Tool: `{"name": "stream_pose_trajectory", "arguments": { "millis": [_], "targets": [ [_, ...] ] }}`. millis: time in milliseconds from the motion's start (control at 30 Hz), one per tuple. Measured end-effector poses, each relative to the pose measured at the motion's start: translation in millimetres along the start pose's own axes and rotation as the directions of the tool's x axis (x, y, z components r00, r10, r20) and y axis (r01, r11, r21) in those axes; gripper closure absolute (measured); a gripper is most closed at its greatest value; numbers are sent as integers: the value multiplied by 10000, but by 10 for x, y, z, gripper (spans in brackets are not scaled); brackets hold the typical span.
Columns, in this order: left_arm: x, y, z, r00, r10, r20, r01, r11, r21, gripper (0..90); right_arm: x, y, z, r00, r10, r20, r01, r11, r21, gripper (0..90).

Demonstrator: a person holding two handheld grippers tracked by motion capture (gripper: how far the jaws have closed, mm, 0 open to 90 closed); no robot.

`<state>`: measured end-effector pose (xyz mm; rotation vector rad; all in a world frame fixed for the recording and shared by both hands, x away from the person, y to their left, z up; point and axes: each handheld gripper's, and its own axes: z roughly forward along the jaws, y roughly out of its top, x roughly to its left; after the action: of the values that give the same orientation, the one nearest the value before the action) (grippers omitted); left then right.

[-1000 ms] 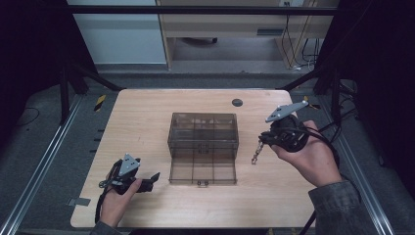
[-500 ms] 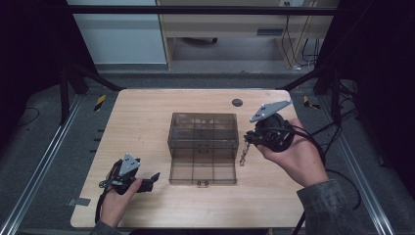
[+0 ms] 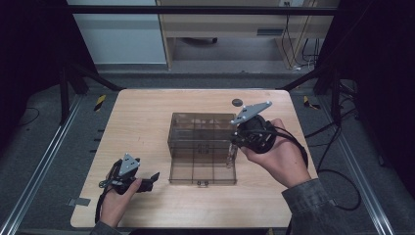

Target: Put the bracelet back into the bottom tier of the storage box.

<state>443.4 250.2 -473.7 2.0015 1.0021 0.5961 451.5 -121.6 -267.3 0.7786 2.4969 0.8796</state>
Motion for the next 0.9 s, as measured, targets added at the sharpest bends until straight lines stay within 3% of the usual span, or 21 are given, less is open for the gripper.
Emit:
{"name": "stream_pose_trajectory", "arguments": {
  "millis": [900],
  "targets": [
    [10, 0, -5, 9999, -77, -78, 77, 10000, -50, 84, 330, 261, 436, 9952, -510, -830, 505, 9987, -78, 837]
  ]
}}
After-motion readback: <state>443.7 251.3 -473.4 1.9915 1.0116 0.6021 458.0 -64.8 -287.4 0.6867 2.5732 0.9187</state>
